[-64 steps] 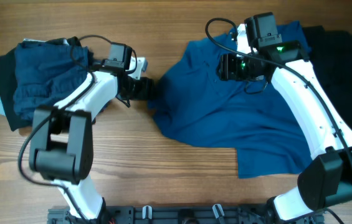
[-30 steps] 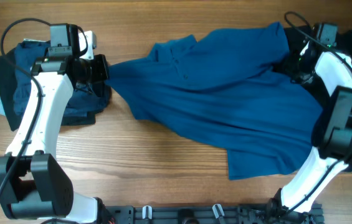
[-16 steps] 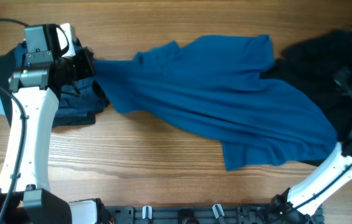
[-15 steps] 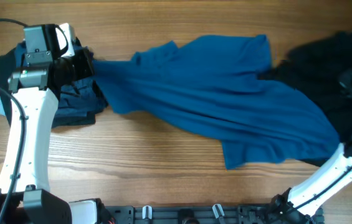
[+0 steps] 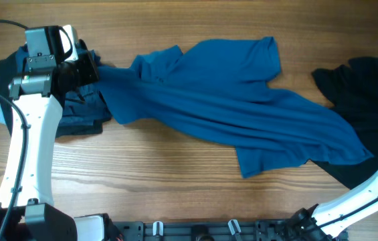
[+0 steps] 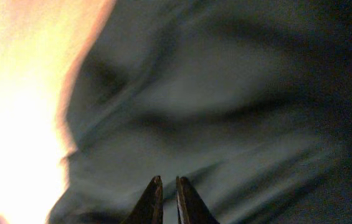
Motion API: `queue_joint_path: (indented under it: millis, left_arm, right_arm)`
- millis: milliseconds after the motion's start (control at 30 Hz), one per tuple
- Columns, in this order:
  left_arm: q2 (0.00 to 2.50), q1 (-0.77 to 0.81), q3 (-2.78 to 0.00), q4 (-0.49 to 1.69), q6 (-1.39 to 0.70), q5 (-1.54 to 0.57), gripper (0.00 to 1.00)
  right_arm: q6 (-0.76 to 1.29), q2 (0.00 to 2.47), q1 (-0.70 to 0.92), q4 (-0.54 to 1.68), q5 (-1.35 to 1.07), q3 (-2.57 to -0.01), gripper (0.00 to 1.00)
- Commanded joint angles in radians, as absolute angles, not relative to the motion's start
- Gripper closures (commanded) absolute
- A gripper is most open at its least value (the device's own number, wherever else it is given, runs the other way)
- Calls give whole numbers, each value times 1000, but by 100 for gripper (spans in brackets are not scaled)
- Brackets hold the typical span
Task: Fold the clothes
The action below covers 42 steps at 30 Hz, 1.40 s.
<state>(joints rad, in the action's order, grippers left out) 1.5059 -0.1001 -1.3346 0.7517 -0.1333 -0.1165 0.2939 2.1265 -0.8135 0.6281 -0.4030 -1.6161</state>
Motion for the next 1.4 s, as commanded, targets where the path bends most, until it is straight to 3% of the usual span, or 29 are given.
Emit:
queue_joint_path:
  millis: [0,200,400,633,767,867,1000,1200,1367]
  left_arm:
    - [1490,-109,-1349,742,-139,-104,95]
    - [1490,-109,-1349,742,-139,-136,95]
    - [1490,-109,-1349,742,-139,-149,95]
    - [1490,-109,-1349,742,-139,-161,96]
    - [1490,-109,-1349,741,-139,-160,95]
    - [1489,-109,-1349,742,-139,-163,95]
    - [1479,-109,-1349,742,-139,-167,94]
    - [1458,-109,-1349,742,-139,-168,94]
    - [1457,-109,-1349,742,-139,-171,95]
  right_arm:
    - [289,2080,-664,772,-499,-1625,90]
    - [406,2085,-476,820,-59,-1531,96]
    - [437,2107,-617,709,234,-1394,96]
    - [395,2106,-951,730,212,-1544,96]
    - [369,2103,-1024,744,-53,-1619,96]
    - [315,2085,-1010,737,-311,-1652,96]
    - [289,2049,-953,802,-455,-1654,95]
    - [345,2046,-779,1066,-236,-1607,96]
    - [430,2046,-717,940,-87,-1457,95]
